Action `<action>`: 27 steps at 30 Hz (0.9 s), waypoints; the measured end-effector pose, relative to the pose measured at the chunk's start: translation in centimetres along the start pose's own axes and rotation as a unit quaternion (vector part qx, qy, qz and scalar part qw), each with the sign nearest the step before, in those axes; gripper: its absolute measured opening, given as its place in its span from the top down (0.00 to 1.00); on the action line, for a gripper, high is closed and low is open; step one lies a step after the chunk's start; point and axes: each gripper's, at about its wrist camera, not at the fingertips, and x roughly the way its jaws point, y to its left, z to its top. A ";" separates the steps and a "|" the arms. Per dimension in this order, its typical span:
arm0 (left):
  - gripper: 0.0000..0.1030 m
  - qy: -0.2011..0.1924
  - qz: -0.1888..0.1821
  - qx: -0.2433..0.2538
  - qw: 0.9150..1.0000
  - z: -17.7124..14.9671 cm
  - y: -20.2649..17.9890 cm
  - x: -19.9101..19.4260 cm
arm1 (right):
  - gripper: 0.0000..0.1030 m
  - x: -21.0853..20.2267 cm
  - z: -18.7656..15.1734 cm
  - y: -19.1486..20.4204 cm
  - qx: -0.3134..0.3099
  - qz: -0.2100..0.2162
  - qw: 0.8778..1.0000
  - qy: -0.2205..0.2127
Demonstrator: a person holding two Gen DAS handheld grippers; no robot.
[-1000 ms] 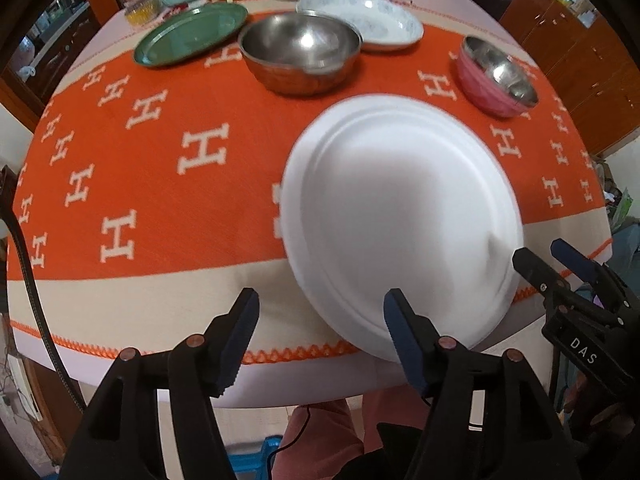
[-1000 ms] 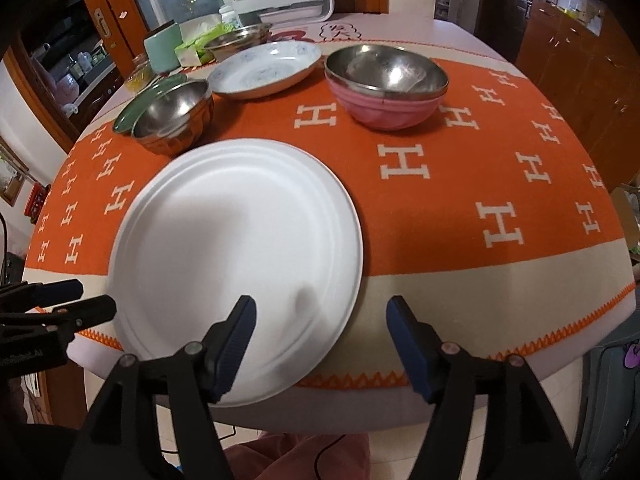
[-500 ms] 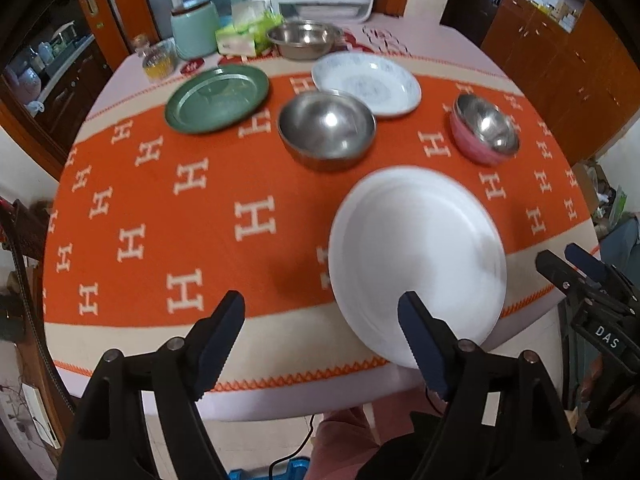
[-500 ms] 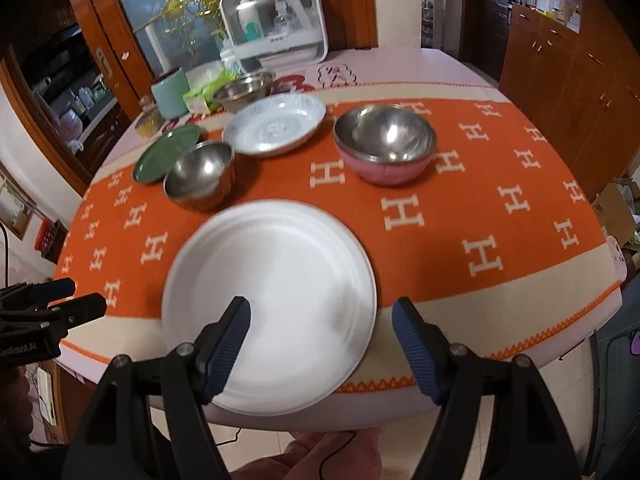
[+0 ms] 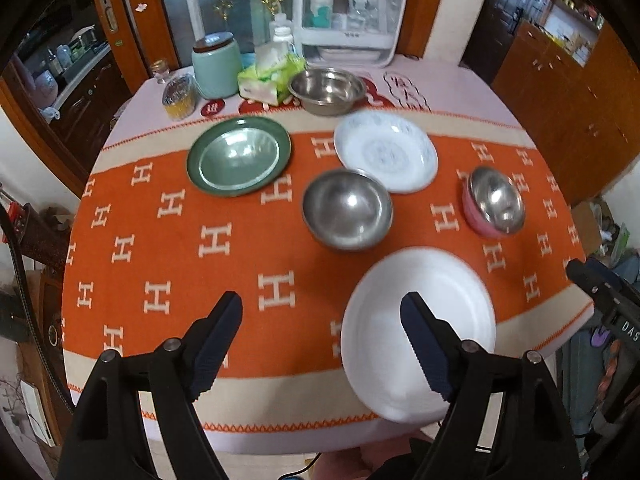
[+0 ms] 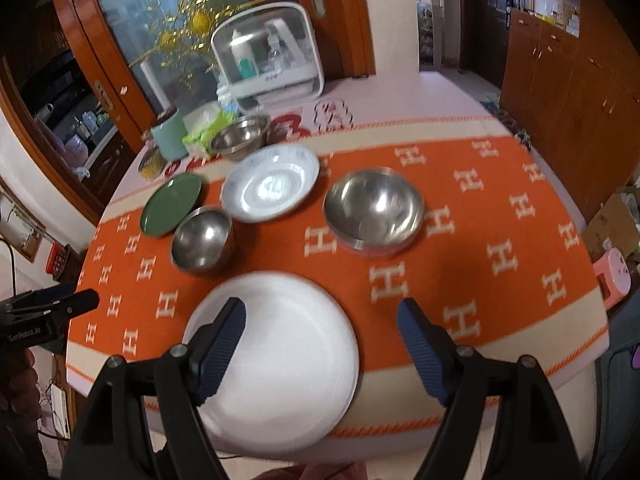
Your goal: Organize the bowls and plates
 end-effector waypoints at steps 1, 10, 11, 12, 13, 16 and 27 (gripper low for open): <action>0.22 -0.002 0.001 -0.004 1.000 0.5 0.1 -0.1 | 0.24 0.0 0.9 -0.3 -0.002 0.000 1.000 -0.004; 0.22 -0.026 0.020 -0.031 0.999 6.1 0.2 0.0 | 0.23 1.1 8.1 -2.2 -0.028 0.014 0.999 -0.013; 0.22 -0.026 0.022 -0.032 0.999 6.7 0.1 0.2 | 0.22 1.4 8.8 -2.2 -0.031 0.017 0.999 -0.010; 0.22 -0.025 0.025 -0.032 0.999 7.4 -0.1 0.4 | 0.21 1.7 9.6 -2.4 -0.034 0.020 0.999 -0.007; 0.22 -0.025 0.026 -0.031 0.999 7.8 -0.2 0.6 | 0.20 2.1 10.3 -2.4 -0.039 0.023 0.999 -0.005; 0.22 -0.022 0.030 -0.032 0.999 9.3 -0.6 1.5 | 0.20 3.2 12.2 -2.5 -0.050 0.027 0.998 0.000; 0.22 -0.005 0.034 -0.054 0.998 13.8 -1.8 5.8 | 0.20 9.0 18.2 -3.3 -0.056 0.072 0.996 0.022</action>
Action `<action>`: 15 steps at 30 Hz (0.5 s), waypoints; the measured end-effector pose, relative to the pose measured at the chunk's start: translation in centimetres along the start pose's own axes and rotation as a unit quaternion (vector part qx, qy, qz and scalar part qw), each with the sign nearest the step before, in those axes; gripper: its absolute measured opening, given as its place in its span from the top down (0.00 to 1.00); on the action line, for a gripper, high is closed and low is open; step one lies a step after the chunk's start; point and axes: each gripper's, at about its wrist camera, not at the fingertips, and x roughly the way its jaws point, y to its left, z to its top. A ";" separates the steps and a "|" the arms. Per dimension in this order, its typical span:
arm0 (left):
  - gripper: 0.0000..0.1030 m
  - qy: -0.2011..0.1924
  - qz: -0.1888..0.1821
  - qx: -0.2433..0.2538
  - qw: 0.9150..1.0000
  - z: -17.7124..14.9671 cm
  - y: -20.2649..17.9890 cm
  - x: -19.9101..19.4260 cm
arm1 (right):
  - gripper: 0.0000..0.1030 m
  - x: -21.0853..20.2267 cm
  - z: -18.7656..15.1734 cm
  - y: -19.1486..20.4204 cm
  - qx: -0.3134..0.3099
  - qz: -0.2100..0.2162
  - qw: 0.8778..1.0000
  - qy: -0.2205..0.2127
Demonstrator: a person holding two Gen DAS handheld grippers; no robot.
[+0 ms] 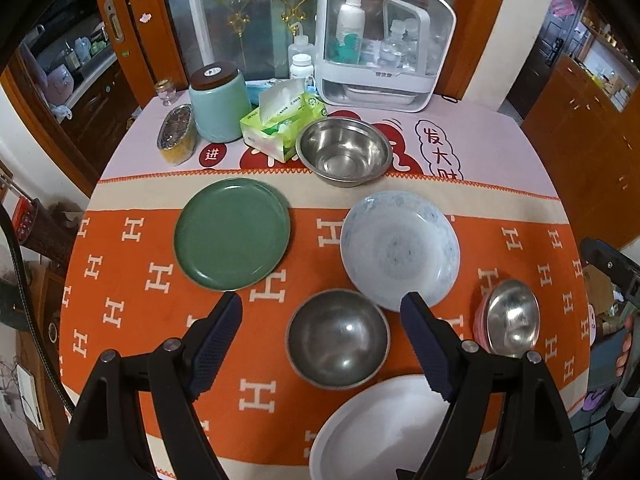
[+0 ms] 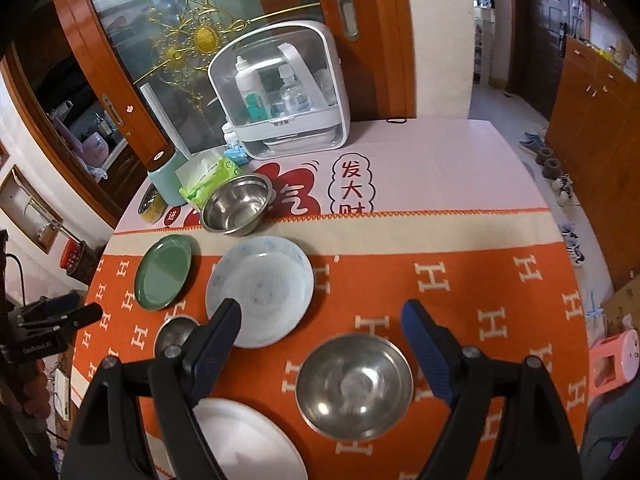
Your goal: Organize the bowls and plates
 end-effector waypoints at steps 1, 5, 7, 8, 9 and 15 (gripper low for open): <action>0.22 0.003 0.001 -0.002 1.000 0.3 -0.1 0.5 | 0.20 0.7 0.4 -0.2 0.002 0.007 1.000 0.004; 0.22 0.022 0.001 -0.015 1.000 1.4 -0.3 2.9 | 0.20 3.2 1.4 -1.3 0.022 0.041 0.999 0.023; 0.22 0.030 0.001 -0.020 0.999 1.7 -0.5 3.9 | 0.20 4.6 1.6 -1.8 0.030 0.053 0.998 0.035; 0.22 0.034 0.000 -0.023 0.999 2.0 -0.5 4.6 | 0.20 5.4 1.8 -1.9 0.032 0.056 0.997 0.040; 0.22 0.037 -0.001 -0.025 0.999 2.2 -0.5 5.1 | 0.20 5.9 1.8 -1.9 0.034 0.060 0.997 0.044; 0.22 0.058 -0.019 -0.033 0.998 3.3 -0.7 8.6 | 0.20 9.8 2.0 -2.5 0.064 0.096 0.991 0.071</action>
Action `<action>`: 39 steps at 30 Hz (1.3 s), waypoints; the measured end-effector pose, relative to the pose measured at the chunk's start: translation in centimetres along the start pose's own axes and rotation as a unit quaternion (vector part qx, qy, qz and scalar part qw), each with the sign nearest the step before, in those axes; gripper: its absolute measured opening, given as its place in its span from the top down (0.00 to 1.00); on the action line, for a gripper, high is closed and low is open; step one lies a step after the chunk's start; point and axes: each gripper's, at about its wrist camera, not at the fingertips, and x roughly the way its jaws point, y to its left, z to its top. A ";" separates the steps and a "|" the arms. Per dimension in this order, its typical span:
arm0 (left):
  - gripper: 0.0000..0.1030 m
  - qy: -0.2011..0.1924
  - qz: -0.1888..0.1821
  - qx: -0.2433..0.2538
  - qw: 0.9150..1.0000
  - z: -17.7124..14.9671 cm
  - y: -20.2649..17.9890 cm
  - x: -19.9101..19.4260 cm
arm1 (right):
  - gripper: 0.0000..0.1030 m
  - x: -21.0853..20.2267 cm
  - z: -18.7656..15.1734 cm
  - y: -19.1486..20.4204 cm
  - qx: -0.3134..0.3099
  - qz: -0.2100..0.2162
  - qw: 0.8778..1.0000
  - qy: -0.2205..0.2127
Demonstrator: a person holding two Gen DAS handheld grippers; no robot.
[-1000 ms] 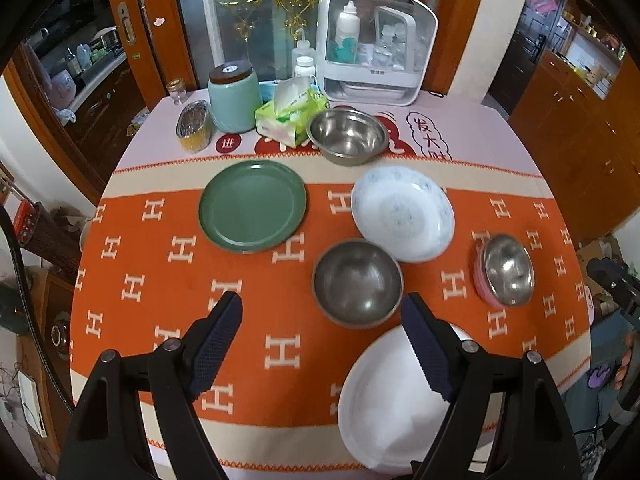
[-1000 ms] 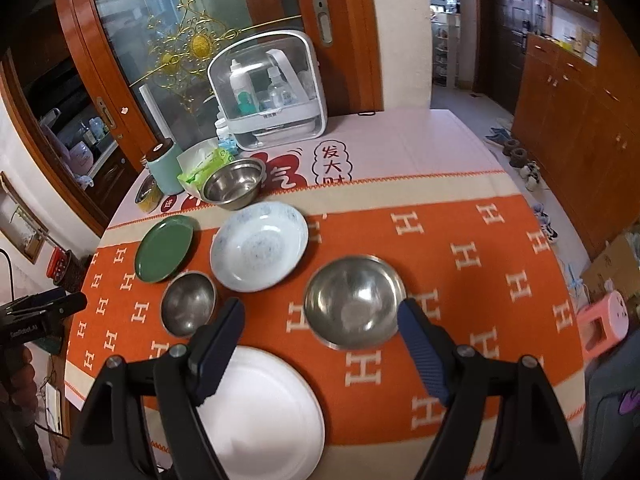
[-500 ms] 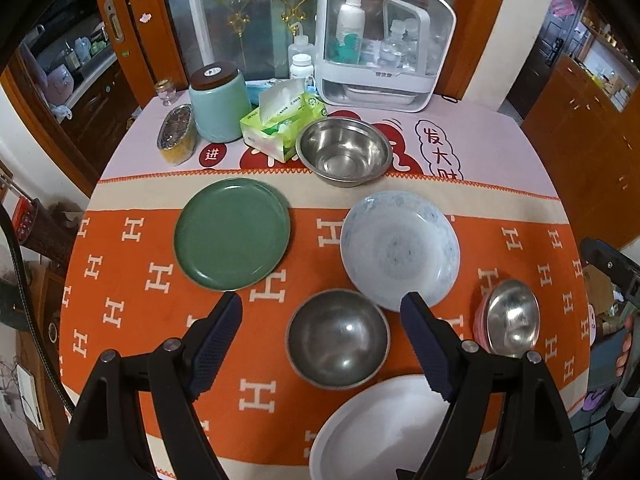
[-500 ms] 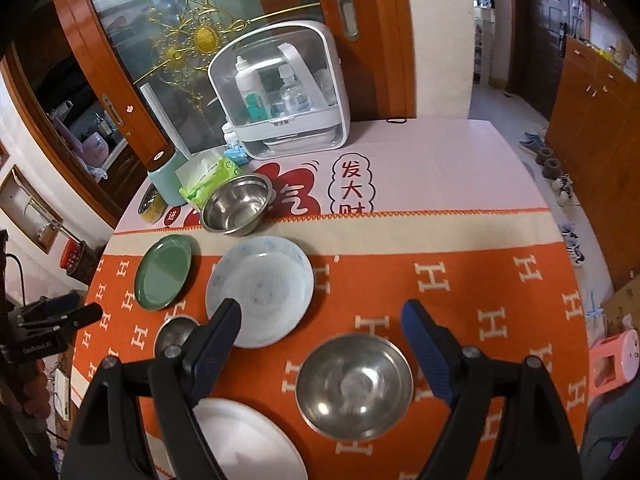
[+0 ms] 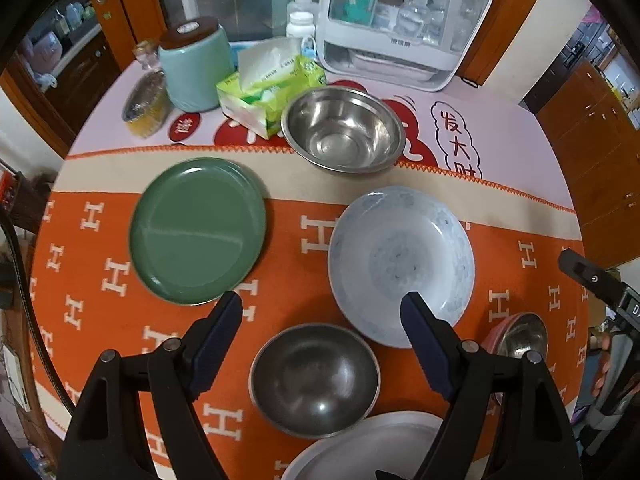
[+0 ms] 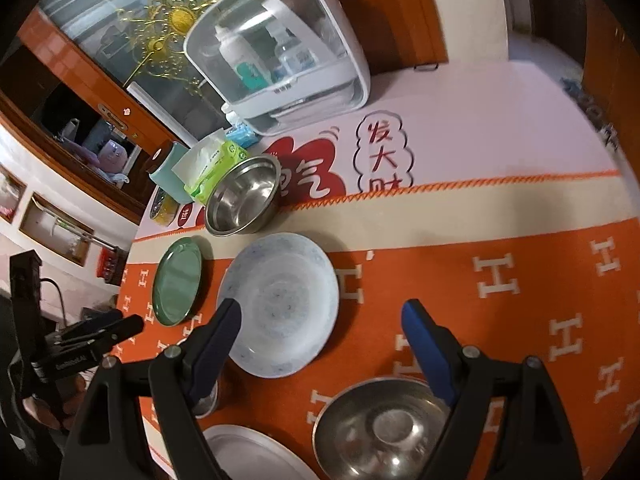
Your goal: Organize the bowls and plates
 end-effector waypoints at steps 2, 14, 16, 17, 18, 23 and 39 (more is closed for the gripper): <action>0.22 0.006 -0.007 -0.002 1.000 0.3 0.0 1.4 | 0.20 1.4 0.0 -0.4 0.013 0.014 1.000 0.011; 0.22 0.061 -0.042 -0.018 0.997 1.6 -0.2 8.4 | 0.20 7.4 -0.1 -3.3 0.084 0.053 0.993 0.065; 0.22 0.071 -0.045 -0.026 0.996 1.6 -0.2 9.4 | 0.20 8.1 0.0 -3.6 0.090 0.049 0.992 0.068; 0.22 0.077 -0.047 -0.030 0.995 1.7 -0.1 9.9 | 0.22 8.3 0.0 -3.8 0.093 0.047 0.992 0.069; 0.22 0.084 -0.051 -0.037 0.995 1.7 0.0 10.5 | 0.23 8.6 0.0 -4.0 0.097 0.049 0.991 0.071; 0.26 0.106 -0.058 -0.049 0.991 1.8 0.4 12.3 | 0.38 10.0 -0.3 -4.7 0.118 0.062 0.987 0.090; 0.64 0.145 -0.090 -0.058 0.984 1.6 -0.1 15.2 | 0.80 12.5 -0.7 -4.6 0.122 0.076 0.982 0.125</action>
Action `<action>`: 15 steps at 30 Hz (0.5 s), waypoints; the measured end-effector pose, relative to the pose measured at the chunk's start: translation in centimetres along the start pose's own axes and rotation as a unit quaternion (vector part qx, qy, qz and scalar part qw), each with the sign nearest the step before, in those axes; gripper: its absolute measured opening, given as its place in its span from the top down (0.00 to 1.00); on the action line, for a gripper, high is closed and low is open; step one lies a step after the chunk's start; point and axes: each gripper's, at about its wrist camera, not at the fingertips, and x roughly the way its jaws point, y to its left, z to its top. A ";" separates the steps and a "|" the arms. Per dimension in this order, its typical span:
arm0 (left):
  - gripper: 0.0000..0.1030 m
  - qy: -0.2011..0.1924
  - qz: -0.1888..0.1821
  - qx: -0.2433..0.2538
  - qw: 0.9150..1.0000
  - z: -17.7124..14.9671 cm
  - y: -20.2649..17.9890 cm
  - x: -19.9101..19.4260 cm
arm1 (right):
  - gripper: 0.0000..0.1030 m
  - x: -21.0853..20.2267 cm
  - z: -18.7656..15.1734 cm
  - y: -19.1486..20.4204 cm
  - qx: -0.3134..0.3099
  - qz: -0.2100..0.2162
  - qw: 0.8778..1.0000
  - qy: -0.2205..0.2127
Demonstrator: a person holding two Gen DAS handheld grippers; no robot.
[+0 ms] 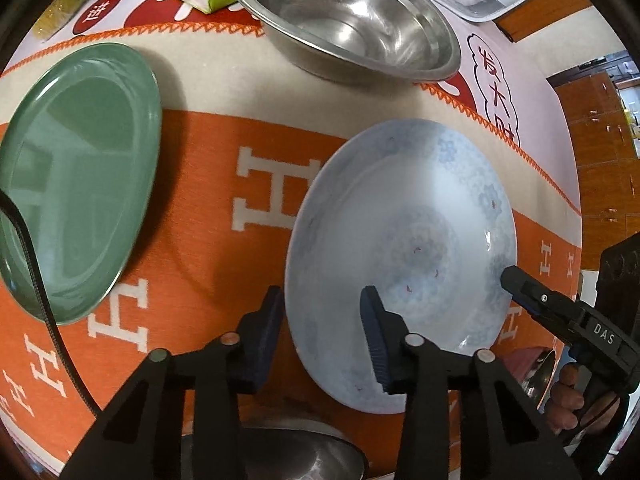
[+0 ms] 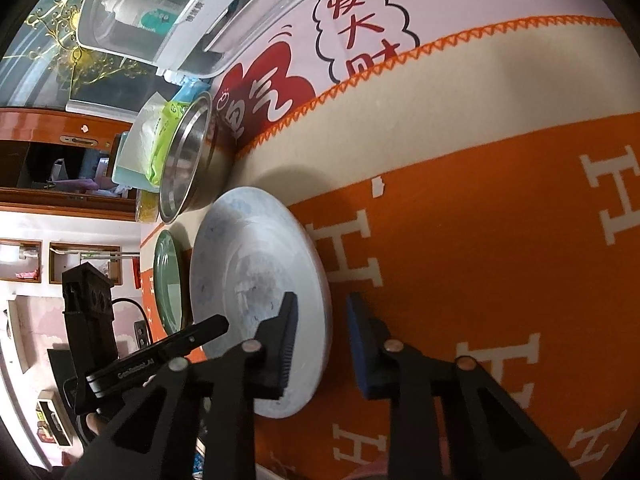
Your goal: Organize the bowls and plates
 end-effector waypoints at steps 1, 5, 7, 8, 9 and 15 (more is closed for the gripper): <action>0.65 0.000 0.000 0.001 1.000 0.0 0.0 0.0 | 0.81 0.1 0.0 0.0 0.000 0.001 1.000 0.002; 0.72 0.000 0.009 0.007 1.000 0.1 -0.2 0.1 | 0.87 0.6 0.0 0.0 0.000 0.003 1.000 0.008; 0.73 -0.001 0.007 0.006 1.000 0.1 -0.1 -0.1 | 0.89 0.8 0.1 0.0 0.000 0.001 1.000 0.009; 0.74 -0.001 0.007 0.005 1.000 0.2 -0.1 -0.1 | 0.89 0.9 0.1 0.0 0.000 0.000 1.000 0.010; 0.74 -0.002 0.007 0.005 1.000 0.2 -0.1 -0.1 | 0.90 1.0 0.1 -0.1 0.001 0.001 1.000 0.012; 0.75 0.000 0.012 0.016 1.000 0.3 -0.3 -0.1 | 0.90 1.9 0.2 -0.3 0.005 0.002 1.000 0.023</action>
